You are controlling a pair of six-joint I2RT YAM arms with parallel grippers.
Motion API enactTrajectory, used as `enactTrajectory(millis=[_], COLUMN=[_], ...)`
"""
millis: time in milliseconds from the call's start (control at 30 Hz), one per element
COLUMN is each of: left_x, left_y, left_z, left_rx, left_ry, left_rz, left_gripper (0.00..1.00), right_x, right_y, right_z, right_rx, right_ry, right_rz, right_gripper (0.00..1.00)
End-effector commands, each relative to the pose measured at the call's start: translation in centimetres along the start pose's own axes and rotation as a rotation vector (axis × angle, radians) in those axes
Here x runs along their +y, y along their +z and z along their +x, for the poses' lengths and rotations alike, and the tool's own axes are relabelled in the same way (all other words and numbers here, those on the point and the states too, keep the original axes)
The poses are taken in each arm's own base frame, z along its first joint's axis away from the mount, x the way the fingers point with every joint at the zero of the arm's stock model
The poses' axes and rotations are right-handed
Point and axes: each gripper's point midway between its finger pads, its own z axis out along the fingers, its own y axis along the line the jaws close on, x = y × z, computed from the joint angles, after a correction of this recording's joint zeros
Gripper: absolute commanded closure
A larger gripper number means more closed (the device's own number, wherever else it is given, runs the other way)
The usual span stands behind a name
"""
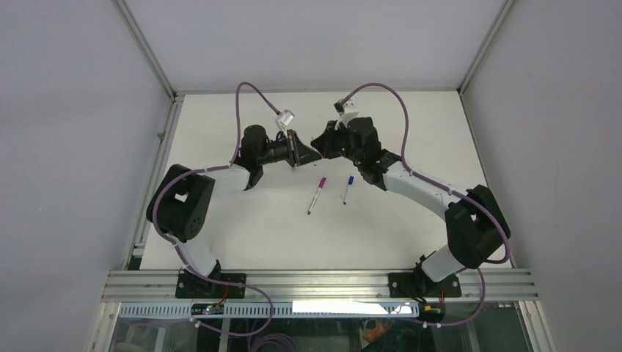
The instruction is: Insert the pens into the pen caps
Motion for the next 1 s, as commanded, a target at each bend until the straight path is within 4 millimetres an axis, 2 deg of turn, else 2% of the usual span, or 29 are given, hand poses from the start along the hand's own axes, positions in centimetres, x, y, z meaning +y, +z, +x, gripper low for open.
enactTrajectory(millis=[0, 133, 300, 333, 400, 900, 967], left_x=[-0.37, -0.49, -0.59, -0.59, -0.53, -0.45, -0.47], left_y=[-1.38, -1.71, -1.57, -1.52, -1.44, -1.32, -1.21], left_z=[0.05, 0.08, 0.0, 0.09, 0.29, 0.53, 0.5], left_rx=[0.012, 0.021, 0.021, 0.024, 0.032, 0.04, 0.036], left_ry=[0.109, 0.124, 0.117, 0.114, 0.107, 0.105, 0.096], left_rz=[-0.041, -0.053, -0.046, -0.043, -0.036, -0.026, -0.021], left_gripper=[0.92, 0.91, 0.79, 0.81, 1.0, 1.0, 0.88], right_x=[-0.01, 0.0, 0.23, 0.17, 0.17, 0.22, 0.31], right_y=[-1.59, -1.55, -1.44, -1.44, -1.47, -1.51, -1.45], right_z=[-4.3, -4.34, -4.4, -4.42, -4.41, -4.48, -4.5], right_rx=[-0.148, -0.152, -0.155, -0.155, -0.155, -0.165, -0.166], right_ry=[-0.023, -0.015, -0.013, -0.013, -0.014, 0.001, 0.006], right_rz=[0.038, 0.04, 0.026, 0.028, 0.03, 0.031, 0.028], right_gripper=[1.0, 1.0, 1.0, 1.0, 1.0, 1.0, 1.0])
